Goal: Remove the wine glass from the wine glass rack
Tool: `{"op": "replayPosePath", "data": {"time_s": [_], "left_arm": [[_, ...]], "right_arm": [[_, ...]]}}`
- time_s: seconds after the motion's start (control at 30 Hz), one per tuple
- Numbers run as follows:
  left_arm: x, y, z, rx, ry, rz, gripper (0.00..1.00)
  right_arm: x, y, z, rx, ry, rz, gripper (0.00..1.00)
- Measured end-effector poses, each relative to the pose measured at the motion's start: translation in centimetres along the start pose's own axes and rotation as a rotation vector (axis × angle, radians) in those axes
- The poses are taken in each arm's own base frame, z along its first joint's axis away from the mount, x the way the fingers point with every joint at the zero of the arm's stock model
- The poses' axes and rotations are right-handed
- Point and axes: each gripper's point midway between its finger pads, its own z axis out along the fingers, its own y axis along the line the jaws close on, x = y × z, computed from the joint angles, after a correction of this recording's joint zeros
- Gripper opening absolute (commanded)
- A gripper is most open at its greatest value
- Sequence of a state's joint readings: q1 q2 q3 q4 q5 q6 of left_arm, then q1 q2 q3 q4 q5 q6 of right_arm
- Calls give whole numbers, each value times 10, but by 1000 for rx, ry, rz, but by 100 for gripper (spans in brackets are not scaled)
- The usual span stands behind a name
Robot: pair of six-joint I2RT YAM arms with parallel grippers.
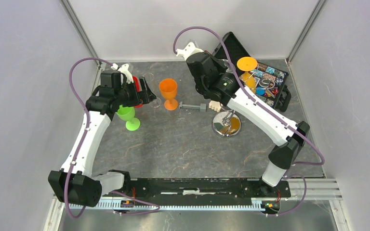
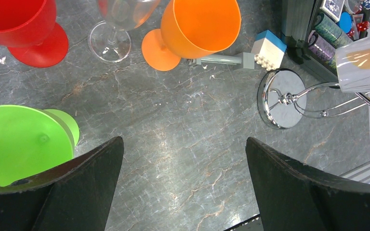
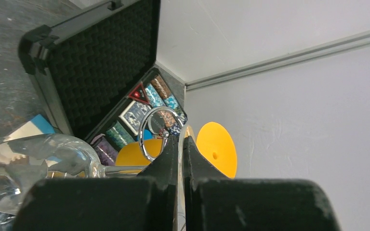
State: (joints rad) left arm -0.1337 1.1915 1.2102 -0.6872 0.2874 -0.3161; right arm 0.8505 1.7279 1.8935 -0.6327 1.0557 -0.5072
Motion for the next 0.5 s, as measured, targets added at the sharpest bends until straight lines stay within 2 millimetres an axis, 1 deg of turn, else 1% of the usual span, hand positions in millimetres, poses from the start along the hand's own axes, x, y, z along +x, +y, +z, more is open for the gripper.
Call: {"op": "replayPosePath", "data": {"time_s": [0.27, 0.5], "left_arm": [[1, 0, 0, 0, 0, 0, 100], [-2, 0, -4, -4, -19, 4, 100]], "right_arm": [[-8, 3, -12, -104, -71, 66, 0], [-17, -12, -26, -139, -156, 190, 0]]}}
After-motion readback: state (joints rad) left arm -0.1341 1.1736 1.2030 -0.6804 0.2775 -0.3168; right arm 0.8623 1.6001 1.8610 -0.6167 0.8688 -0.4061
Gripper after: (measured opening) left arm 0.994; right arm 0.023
